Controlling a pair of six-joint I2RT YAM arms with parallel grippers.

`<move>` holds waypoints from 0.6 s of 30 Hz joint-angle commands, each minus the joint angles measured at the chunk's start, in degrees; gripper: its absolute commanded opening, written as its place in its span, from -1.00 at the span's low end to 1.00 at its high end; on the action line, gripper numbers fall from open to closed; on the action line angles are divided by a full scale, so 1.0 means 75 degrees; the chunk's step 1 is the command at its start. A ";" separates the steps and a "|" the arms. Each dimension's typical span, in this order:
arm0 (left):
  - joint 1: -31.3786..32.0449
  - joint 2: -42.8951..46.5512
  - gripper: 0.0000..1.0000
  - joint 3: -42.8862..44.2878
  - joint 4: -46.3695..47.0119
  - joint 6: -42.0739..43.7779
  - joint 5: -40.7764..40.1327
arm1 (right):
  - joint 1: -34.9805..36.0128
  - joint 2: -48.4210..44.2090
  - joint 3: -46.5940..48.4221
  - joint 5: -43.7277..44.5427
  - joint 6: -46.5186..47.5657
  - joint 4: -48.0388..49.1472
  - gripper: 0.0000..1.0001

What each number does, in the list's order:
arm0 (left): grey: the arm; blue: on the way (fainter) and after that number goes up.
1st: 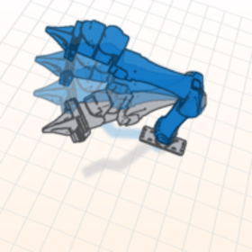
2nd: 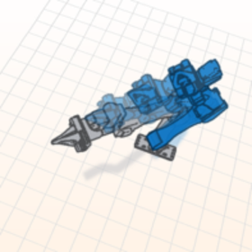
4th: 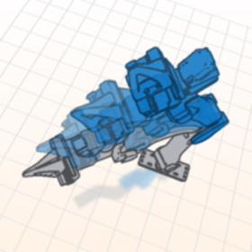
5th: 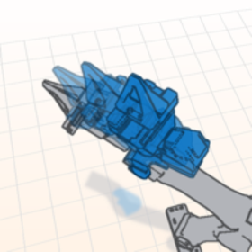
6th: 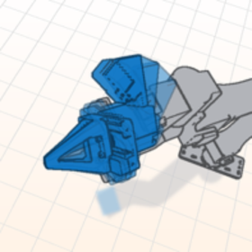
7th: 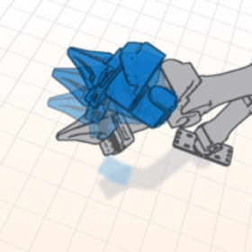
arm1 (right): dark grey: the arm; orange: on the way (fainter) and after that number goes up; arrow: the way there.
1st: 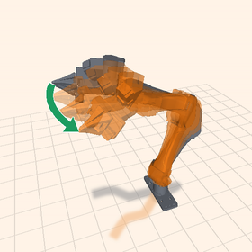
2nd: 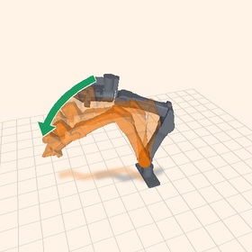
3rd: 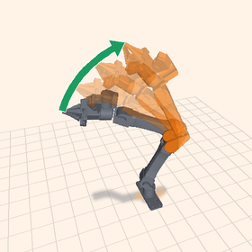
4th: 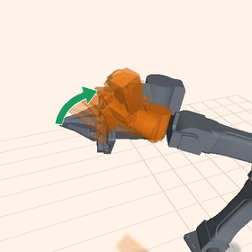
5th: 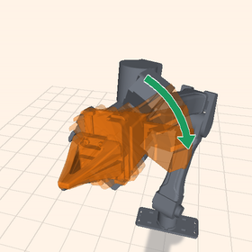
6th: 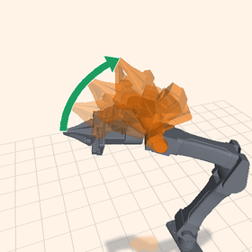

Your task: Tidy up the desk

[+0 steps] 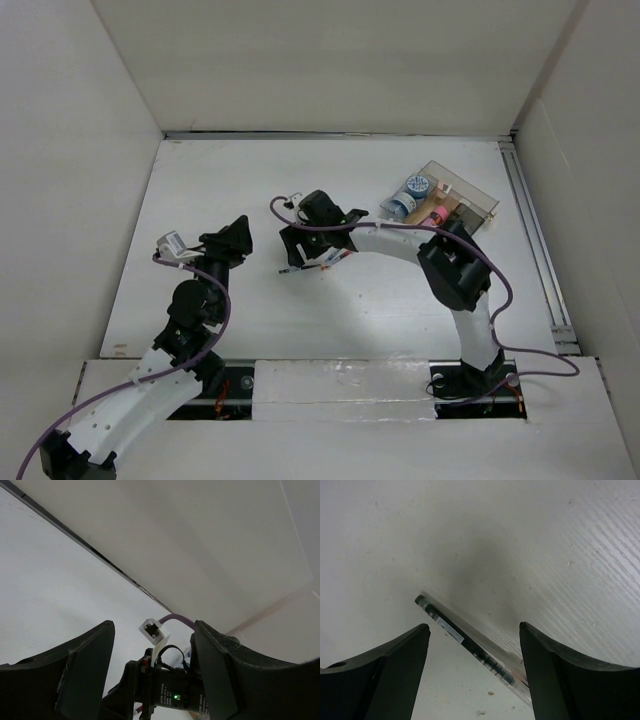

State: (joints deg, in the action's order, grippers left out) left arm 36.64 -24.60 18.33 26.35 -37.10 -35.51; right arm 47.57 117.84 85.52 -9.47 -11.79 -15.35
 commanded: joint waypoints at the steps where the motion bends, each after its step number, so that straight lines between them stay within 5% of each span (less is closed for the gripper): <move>1: 0.0013 0.0081 0.21 0.0005 0.0214 0.0084 -0.0164 | 0.0114 0.0073 0.0575 -0.0342 0.0541 -0.0635 0.55; 18: 0.0013 0.0081 0.21 0.0029 0.0167 0.0131 -0.0210 | 0.0454 0.0096 -0.0152 0.0513 0.0272 -0.0566 0.02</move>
State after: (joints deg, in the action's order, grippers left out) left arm 36.64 -25.04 18.33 26.09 -37.04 -35.94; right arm 50.96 119.37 85.30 -7.81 -9.06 -19.51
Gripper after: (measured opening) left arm 0.610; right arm 0.520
